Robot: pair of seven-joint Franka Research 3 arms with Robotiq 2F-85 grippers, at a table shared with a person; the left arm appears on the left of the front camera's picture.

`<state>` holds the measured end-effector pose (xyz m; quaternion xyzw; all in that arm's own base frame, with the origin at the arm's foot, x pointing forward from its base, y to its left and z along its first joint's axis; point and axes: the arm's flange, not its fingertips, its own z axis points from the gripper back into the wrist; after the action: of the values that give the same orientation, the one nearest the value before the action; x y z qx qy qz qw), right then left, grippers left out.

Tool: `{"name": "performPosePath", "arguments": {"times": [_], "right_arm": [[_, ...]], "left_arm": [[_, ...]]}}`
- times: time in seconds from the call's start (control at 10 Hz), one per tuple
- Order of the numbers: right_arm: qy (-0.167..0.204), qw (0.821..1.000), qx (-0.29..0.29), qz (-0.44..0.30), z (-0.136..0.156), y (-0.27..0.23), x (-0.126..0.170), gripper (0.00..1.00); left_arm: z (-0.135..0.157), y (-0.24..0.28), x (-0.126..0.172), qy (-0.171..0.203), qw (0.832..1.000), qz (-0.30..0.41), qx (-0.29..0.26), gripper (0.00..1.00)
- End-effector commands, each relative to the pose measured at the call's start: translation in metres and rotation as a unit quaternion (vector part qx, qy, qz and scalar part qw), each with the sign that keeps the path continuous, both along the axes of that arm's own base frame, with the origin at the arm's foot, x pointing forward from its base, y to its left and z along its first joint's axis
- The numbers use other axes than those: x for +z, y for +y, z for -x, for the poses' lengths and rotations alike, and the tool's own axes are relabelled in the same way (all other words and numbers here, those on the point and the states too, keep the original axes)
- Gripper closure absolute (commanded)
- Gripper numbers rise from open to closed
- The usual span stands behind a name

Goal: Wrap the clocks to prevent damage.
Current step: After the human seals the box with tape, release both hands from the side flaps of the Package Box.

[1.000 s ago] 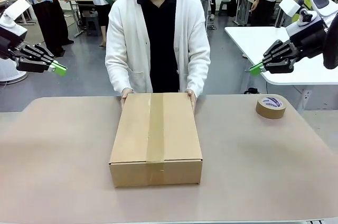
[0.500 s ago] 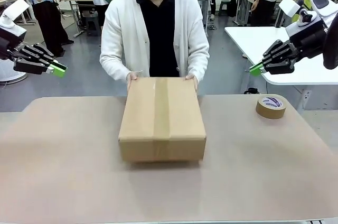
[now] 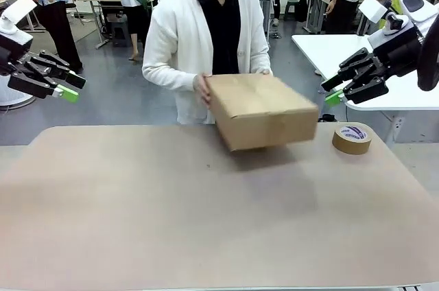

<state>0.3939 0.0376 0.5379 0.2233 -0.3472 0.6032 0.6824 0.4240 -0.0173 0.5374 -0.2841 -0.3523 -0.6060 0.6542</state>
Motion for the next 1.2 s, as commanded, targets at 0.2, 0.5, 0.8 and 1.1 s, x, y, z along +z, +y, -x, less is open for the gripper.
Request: {"name": "performPosePath", "arguments": {"times": [0.2, 0.5, 0.8, 1.1], "right_arm": [[0.006, 1.0, 0.017, 0.008, 0.003, -0.003, -0.002, 0.0], [0.007, 1.0, 0.021, 0.014, 0.007, -0.002, -0.002, 0.0], [0.007, 1.0, 0.01, -0.001, 0.002, 0.001, -0.002, 0.0], [-0.003, 0.997, 0.051, -0.06, 0.003, -0.011, -0.003, 0.0]], "left_arm": [[0.0, -0.001, 0.003, 0.006, 1.0, 0.006, -0.01, 0.0], [0.002, -0.002, 0.005, 0.01, 1.0, -0.001, -0.013, 0.0], [0.002, -0.002, 0.0, 0.005, 1.0, 0.002, -0.008, 0.0], [0.004, -0.002, 0.004, 0.001, 1.0, -0.005, -0.005, 0.0]]}}
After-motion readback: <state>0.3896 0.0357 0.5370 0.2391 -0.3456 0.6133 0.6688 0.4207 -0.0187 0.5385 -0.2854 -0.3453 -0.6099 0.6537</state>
